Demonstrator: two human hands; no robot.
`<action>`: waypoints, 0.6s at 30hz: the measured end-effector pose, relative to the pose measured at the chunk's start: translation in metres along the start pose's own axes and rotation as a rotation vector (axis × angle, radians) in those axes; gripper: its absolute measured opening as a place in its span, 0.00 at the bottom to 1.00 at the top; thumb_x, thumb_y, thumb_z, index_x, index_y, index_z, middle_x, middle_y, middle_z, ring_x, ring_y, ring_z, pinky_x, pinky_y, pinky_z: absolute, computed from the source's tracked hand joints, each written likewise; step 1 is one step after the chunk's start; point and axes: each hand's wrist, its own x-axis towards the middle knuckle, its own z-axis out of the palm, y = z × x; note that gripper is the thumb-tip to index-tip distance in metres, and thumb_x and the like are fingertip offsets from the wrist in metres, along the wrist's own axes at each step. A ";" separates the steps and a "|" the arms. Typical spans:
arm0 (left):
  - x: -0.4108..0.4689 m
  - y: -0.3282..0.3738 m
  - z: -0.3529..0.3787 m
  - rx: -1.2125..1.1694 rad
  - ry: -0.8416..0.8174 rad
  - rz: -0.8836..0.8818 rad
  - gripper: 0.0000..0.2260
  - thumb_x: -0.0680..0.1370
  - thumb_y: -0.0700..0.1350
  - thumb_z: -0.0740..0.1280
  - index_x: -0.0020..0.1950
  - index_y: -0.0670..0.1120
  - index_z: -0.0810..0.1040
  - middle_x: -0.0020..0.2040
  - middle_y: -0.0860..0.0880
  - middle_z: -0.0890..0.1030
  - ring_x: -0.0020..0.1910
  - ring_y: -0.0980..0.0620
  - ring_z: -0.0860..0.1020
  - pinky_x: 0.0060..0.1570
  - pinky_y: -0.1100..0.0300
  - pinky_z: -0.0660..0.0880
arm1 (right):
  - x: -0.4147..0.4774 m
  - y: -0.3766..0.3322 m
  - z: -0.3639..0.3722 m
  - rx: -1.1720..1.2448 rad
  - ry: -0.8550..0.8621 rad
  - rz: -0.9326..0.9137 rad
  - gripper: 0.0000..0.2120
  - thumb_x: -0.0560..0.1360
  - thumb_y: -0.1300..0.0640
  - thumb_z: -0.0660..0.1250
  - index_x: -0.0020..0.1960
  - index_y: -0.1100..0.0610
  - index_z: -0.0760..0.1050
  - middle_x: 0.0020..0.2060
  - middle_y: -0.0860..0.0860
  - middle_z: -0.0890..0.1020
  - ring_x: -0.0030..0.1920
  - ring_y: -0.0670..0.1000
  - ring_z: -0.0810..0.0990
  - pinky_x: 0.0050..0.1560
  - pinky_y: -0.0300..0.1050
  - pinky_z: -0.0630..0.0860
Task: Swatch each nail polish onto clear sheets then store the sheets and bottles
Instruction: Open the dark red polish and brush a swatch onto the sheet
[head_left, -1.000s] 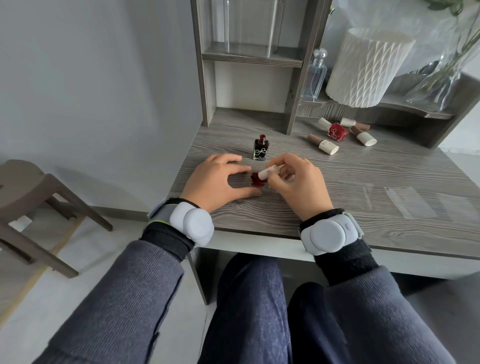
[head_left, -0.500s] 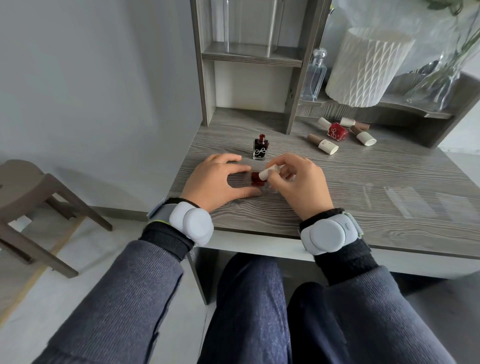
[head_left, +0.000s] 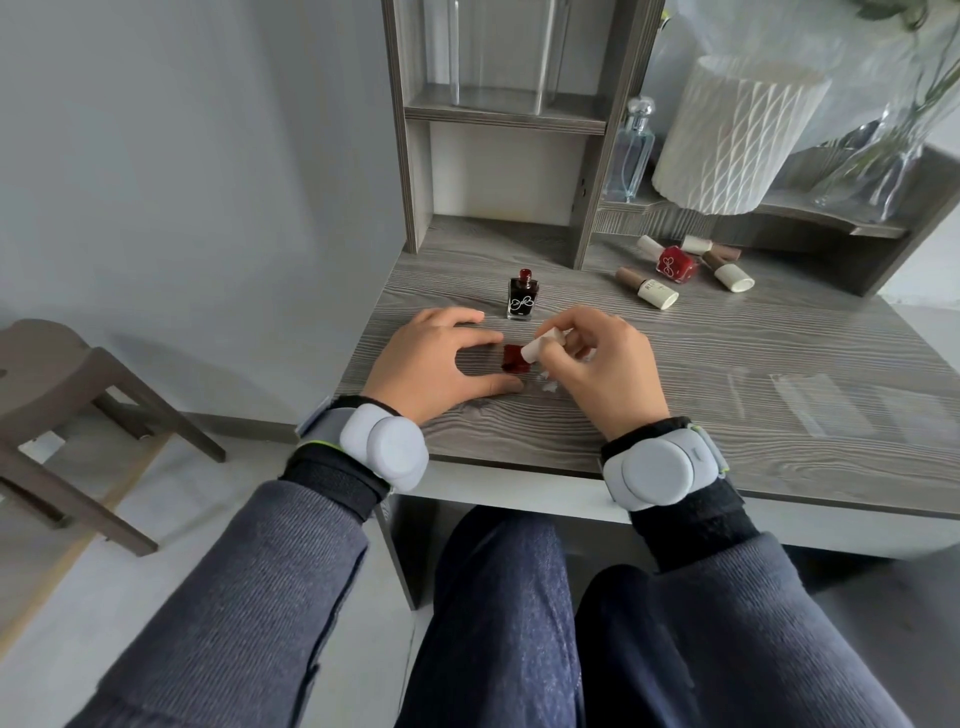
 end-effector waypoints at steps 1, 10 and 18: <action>0.000 0.000 0.000 0.000 0.000 0.002 0.36 0.60 0.75 0.60 0.63 0.58 0.77 0.68 0.58 0.71 0.68 0.56 0.64 0.69 0.55 0.61 | 0.000 0.000 0.000 0.001 0.000 -0.002 0.12 0.67 0.40 0.59 0.40 0.45 0.77 0.34 0.44 0.83 0.41 0.50 0.80 0.50 0.60 0.76; 0.000 0.001 -0.002 0.011 -0.015 -0.004 0.36 0.61 0.74 0.61 0.64 0.58 0.76 0.68 0.58 0.70 0.69 0.55 0.63 0.69 0.55 0.60 | 0.000 -0.001 0.000 0.004 -0.003 -0.009 0.13 0.68 0.40 0.58 0.42 0.46 0.77 0.36 0.44 0.84 0.41 0.51 0.80 0.49 0.59 0.76; 0.000 0.001 -0.001 0.012 -0.014 0.002 0.37 0.60 0.75 0.59 0.64 0.58 0.76 0.68 0.58 0.71 0.69 0.55 0.64 0.69 0.54 0.61 | -0.001 -0.005 -0.003 -0.002 0.010 0.005 0.13 0.67 0.41 0.58 0.40 0.46 0.77 0.32 0.44 0.81 0.40 0.50 0.78 0.49 0.58 0.76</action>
